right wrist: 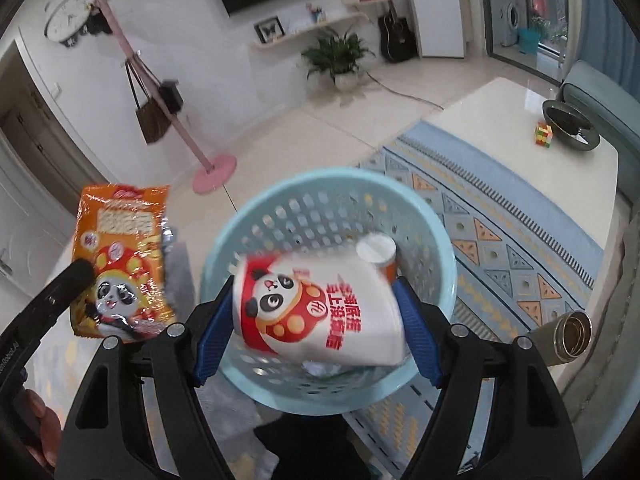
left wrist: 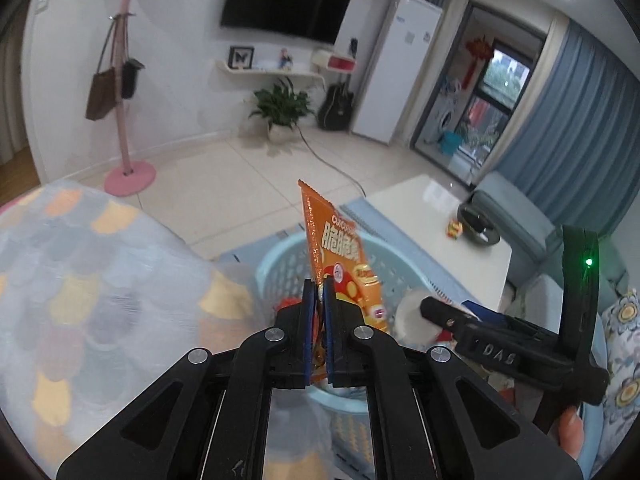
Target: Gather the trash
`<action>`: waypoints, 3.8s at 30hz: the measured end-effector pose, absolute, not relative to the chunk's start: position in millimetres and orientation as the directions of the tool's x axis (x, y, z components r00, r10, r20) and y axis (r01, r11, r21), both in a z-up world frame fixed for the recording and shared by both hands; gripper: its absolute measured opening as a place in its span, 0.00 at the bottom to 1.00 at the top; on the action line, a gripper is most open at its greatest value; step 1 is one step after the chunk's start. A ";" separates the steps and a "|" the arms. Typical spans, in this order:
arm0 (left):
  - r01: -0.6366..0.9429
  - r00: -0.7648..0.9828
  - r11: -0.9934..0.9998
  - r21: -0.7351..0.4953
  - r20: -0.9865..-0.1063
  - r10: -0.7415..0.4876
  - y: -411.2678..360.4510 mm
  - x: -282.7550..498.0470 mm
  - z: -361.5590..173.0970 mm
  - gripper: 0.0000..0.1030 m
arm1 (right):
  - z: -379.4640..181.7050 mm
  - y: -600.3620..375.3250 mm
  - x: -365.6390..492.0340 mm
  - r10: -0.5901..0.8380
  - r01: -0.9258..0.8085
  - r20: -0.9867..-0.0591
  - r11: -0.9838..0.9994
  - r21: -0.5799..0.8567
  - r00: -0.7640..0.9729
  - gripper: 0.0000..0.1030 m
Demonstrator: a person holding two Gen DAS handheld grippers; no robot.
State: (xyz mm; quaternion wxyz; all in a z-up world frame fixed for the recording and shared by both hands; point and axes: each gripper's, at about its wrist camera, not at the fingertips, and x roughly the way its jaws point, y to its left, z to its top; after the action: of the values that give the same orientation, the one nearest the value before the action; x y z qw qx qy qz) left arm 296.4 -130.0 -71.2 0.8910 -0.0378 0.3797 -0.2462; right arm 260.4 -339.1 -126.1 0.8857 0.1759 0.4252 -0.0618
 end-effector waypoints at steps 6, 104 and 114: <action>0.417 0.576 0.875 -0.245 -0.674 -0.463 -136.5 296.3 -85.2 0.49 | -129.3 -342.0 254.7 0.051 0.250 -0.772 0.931 0.267 0.633 0.70; 0.127 0.939 0.991 -0.028 -0.320 -0.129 -8.0 111.1 -62.6 0.93 | -78.1 -227.0 88.1 -0.175 0.196 -0.452 0.981 0.000 0.875 0.81; 0.137 0.930 0.990 -0.043 -0.337 -0.144 -4.2 114.4 -63.3 0.93 | -81.2 -228.6 86.6 -0.182 0.207 -0.446 0.978 0.007 0.876 0.81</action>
State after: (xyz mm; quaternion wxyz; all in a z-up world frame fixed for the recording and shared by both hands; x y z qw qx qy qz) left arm 114.4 -4.2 -63.3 0.9824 -0.0095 0.1723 -0.0716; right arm 86.6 -228.6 -81.2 0.9682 0.0273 0.2276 -0.1005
